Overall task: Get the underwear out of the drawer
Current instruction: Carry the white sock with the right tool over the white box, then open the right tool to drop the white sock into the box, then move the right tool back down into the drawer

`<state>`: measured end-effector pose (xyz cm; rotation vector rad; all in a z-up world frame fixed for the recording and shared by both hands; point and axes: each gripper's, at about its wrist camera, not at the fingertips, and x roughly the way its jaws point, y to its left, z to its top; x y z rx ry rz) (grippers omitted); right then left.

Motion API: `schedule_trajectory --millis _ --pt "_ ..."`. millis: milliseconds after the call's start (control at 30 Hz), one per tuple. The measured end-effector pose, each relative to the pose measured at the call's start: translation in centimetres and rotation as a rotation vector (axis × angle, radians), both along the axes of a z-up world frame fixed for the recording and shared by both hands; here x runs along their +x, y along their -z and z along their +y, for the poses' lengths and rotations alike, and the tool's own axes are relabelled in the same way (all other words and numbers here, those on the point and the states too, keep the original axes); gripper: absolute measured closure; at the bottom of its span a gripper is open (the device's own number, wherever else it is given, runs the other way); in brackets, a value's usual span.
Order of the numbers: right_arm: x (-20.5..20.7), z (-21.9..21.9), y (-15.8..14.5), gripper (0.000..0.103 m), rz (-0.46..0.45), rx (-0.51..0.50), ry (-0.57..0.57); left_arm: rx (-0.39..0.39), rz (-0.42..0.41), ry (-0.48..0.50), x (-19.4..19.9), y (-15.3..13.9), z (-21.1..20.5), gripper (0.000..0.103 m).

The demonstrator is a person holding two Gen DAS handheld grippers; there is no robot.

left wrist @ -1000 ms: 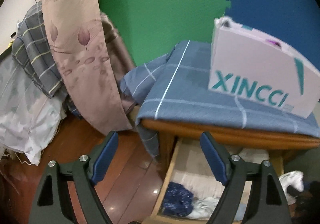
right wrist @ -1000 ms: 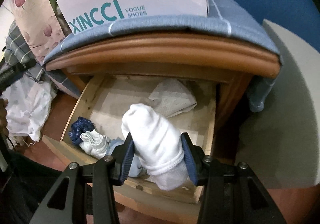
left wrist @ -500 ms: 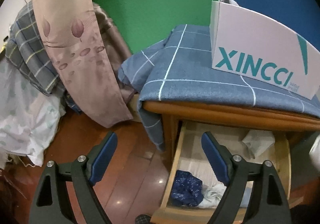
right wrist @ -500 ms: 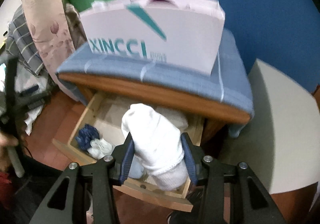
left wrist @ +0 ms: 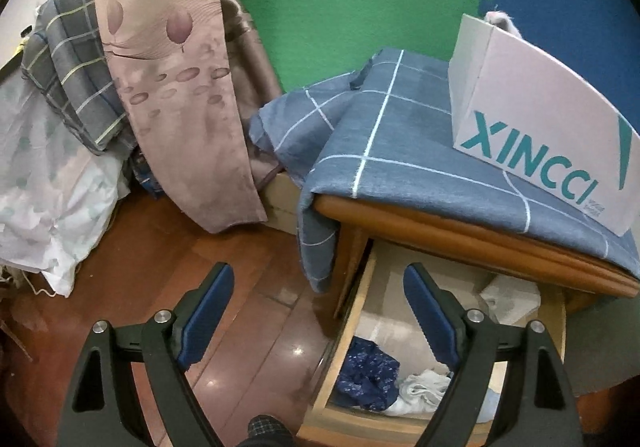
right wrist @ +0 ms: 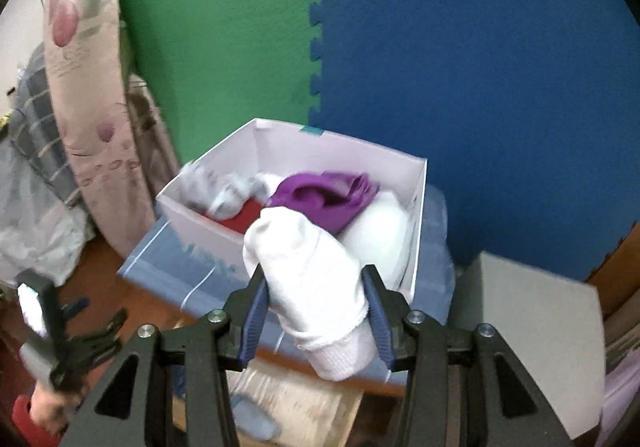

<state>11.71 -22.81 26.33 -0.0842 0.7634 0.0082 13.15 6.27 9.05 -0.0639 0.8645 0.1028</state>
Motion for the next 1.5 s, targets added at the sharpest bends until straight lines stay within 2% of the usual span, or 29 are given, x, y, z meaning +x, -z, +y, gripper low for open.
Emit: schedule_trajectory --millis 133,333,567,633,767,933,1100,1333,1500 --pt "4.6 -0.2 0.0 0.057 0.021 -0.031 0.043 -0.013 -0.005 -0.021 -0.1 -0.1 0.9 0.018" --pt "9.8 -0.4 3.4 0.057 0.127 -0.071 0.079 -0.027 0.020 -0.073 0.0 0.4 2.5 0.018" --pt "12.4 -0.9 6.0 0.056 0.158 -0.036 0.106 -0.029 0.028 -0.074 0.1 0.6 2.9 0.018" --pt "12.9 -1.0 6.8 0.054 0.191 -0.011 0.102 -0.036 0.039 -0.066 0.2 0.7 2.7 0.018" --pt "12.8 -0.8 8.4 0.053 0.203 -0.026 0.096 -0.025 0.044 -0.054 0.3 0.9 2.4 0.018" --pt "12.0 -0.7 7.8 0.049 0.181 -0.006 0.093 -0.021 0.052 -0.052 0.3 1.0 2.3 0.018" --pt "10.7 -0.9 6.1 0.043 0.158 -0.010 0.098 -0.024 0.060 -0.058 0.3 1.0 2.5 0.018" --pt "8.4 -0.6 2.7 0.042 0.108 -0.030 0.071 -0.025 0.070 -0.052 0.5 1.2 2.4 0.018" --pt "3.2 0.2 0.9 0.041 0.066 -0.018 -0.039 -0.013 0.059 -0.046 0.3 1.2 2.3 0.018"
